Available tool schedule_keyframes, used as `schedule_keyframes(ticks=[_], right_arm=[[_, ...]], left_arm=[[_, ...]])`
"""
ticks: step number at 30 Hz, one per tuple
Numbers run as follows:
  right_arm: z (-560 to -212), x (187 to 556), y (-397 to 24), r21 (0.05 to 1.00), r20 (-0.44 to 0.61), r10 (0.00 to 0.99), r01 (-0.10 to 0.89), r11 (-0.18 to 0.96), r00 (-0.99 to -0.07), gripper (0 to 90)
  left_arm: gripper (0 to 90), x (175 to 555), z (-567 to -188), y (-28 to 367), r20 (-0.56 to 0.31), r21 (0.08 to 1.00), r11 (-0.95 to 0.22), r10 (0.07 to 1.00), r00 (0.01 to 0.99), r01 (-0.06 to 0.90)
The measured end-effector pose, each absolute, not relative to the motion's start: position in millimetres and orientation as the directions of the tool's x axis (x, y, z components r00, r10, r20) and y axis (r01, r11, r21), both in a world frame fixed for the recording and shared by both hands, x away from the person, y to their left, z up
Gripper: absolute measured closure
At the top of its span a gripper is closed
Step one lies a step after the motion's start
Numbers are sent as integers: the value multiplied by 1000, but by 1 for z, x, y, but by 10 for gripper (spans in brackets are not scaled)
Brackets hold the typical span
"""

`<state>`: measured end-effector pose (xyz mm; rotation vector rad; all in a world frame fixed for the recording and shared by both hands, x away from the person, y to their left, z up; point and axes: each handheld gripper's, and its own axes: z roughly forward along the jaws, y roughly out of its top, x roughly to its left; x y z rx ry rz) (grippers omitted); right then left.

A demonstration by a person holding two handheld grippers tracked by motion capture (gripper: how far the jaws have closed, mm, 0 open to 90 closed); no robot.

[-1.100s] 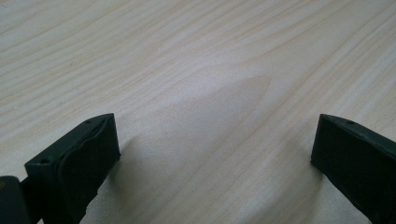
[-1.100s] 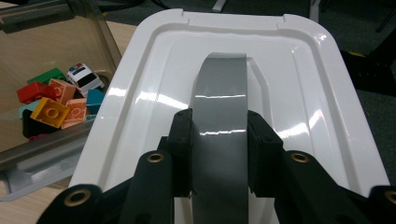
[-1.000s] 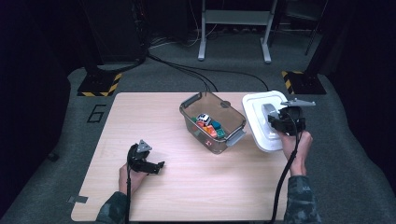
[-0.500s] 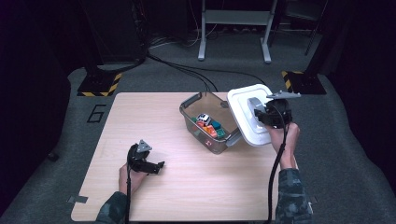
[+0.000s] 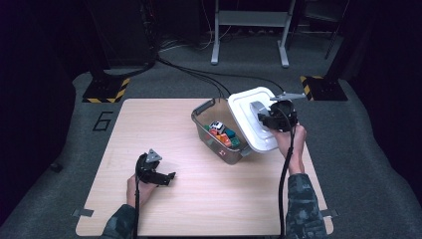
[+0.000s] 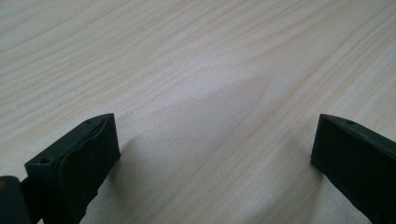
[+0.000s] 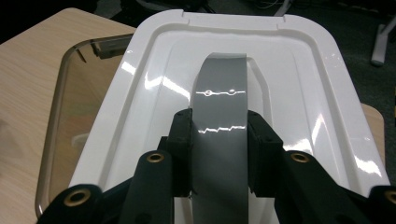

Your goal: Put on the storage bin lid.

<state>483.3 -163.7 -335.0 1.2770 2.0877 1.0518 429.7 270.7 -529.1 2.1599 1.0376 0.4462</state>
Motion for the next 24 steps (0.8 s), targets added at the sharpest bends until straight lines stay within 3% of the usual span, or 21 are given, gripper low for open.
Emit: schedule_keyframes(ticks=[24], right_arm=[[-344,509,-104,780,-13,773,478,405,-634,674]], left_arm=[[9,430,-529,271,13,712,-444,783,622,544]])
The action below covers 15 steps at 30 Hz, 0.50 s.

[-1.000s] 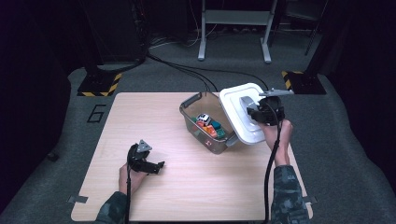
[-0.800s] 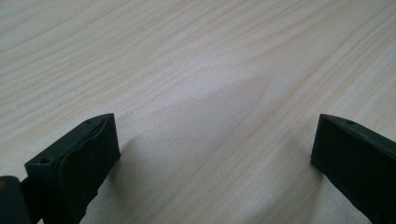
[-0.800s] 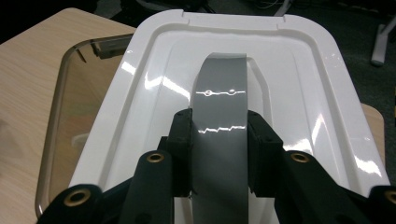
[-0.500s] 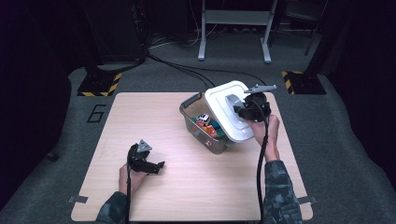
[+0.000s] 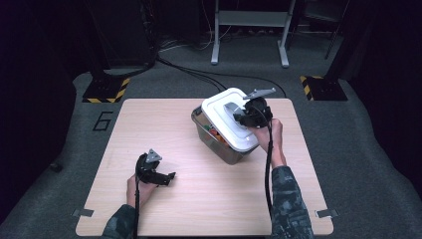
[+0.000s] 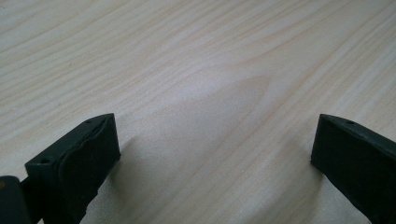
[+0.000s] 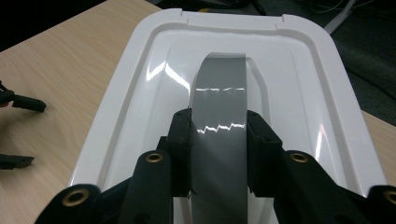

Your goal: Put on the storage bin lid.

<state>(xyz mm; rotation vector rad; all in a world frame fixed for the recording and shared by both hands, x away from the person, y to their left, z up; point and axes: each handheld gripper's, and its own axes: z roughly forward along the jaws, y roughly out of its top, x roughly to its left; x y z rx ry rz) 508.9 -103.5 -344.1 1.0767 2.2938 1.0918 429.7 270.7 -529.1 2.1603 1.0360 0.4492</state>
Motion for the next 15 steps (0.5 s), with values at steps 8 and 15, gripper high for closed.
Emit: schedule_keyframes(ticks=[8,15], right_arm=[[-354,521,-82,755,-23,717,458,469,-696,674],[-364,533,-71,723,-28,696,466,510,-717,674]], left_arm=[[10,430,-530,270,4,717,-434,785,620,545],[9,430,-530,270,4,717,-434,785,620,545]])
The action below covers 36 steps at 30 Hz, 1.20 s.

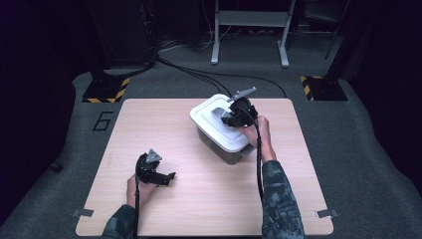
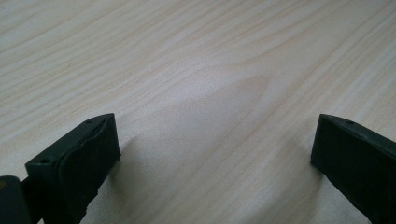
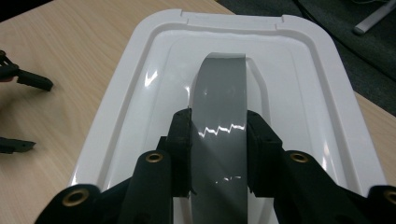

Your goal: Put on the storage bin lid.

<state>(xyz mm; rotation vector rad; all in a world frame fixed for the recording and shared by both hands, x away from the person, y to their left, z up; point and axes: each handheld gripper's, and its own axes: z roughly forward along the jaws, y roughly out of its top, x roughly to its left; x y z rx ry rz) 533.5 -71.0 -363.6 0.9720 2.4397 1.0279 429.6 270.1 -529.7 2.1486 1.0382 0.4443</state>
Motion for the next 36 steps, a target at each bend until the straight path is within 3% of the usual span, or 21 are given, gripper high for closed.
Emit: schedule_keyframes(ticks=[15,28,36], right_arm=[[-375,540,-75,700,0,699,499,511,-715,660],[-357,520,-86,747,13,784,527,405,-620,148],[-344,497,-104,767,7,814,526,368,-581,64]], left_arm=[[10,430,-530,270,4,717,-435,784,620,545],[10,430,-529,270,5,715,-437,784,621,546],[10,430,-530,270,4,717,-435,784,620,545]])
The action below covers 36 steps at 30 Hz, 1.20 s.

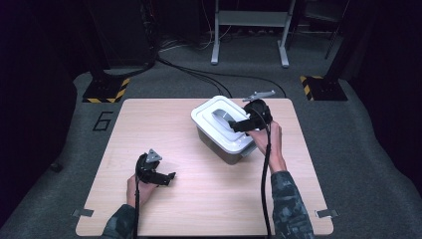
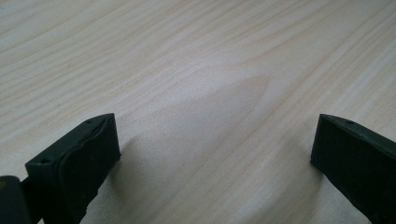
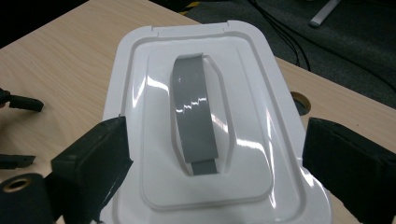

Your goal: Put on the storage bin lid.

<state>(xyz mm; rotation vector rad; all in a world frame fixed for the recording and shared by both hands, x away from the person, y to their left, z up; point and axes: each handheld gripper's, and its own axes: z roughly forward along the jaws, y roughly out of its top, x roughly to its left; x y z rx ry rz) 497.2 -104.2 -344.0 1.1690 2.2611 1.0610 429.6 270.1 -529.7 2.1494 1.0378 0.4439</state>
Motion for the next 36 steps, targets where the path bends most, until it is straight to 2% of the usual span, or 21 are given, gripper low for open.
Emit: schedule_keyframes(ticks=[8,18,31,36], right_arm=[[-344,474,-130,767,0,833,535,355,-553,39],[-360,446,-170,768,3,866,556,319,-501,28],[-417,415,-208,750,5,914,606,266,-407,0],[-451,401,-222,734,8,935,636,236,-355,0]], left_arm=[[10,430,-529,270,6,714,-438,784,621,546],[10,430,-530,270,6,716,-437,783,622,544],[10,430,-530,270,6,717,-436,784,621,544],[10,430,-530,270,5,717,-436,784,621,544]])
